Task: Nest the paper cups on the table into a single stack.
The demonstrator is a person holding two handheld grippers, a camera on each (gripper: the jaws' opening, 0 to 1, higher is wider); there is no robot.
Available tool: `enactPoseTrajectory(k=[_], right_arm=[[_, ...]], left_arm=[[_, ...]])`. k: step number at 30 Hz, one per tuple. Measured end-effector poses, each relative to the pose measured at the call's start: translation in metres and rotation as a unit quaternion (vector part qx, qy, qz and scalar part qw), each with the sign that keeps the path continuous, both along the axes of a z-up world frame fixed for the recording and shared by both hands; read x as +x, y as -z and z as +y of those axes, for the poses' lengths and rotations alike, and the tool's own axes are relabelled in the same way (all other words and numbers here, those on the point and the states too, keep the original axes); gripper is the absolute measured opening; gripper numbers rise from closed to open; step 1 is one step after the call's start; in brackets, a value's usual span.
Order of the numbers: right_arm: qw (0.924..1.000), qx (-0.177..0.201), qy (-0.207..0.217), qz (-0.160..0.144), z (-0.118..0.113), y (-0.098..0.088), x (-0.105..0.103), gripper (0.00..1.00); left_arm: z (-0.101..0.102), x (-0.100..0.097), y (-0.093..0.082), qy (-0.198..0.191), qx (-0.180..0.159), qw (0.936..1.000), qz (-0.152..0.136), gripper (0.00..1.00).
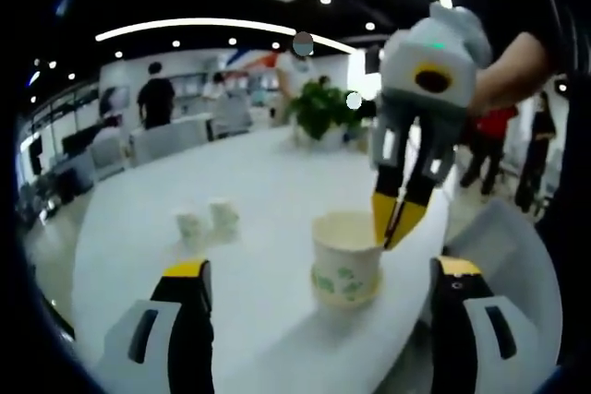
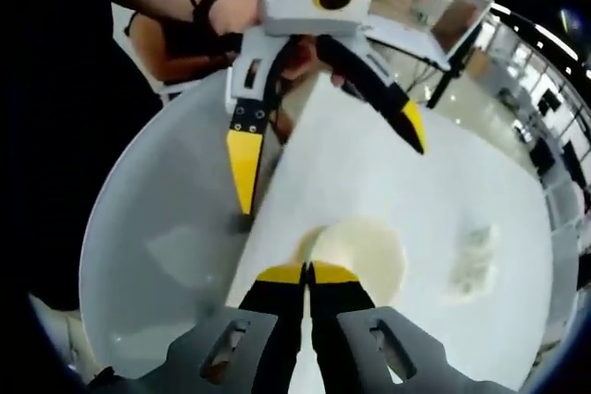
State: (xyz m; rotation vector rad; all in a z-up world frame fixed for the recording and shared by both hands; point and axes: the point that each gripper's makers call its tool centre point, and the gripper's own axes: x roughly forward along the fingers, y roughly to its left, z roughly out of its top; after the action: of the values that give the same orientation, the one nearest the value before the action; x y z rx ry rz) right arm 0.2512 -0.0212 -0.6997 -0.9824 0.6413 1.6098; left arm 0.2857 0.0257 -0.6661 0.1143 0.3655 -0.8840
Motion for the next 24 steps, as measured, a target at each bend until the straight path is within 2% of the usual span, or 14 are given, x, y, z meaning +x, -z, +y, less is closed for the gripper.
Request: enactPoseTrajectory(k=[13,24], right_arm=[[0.9998,-0.011,-0.007,0.014,0.002,0.017,-0.005,0.00],[0.9996,-0.023,-0.016,0.010,0.001,0.027,-0.005,0.00]], left_arm=[[0.003,-0.003,0.007,-0.002,0.005,0.9999,0.009,0.95],[0.005,-0.006,0.008,-0.005,0.004,0.9999,0.012,0.95]])
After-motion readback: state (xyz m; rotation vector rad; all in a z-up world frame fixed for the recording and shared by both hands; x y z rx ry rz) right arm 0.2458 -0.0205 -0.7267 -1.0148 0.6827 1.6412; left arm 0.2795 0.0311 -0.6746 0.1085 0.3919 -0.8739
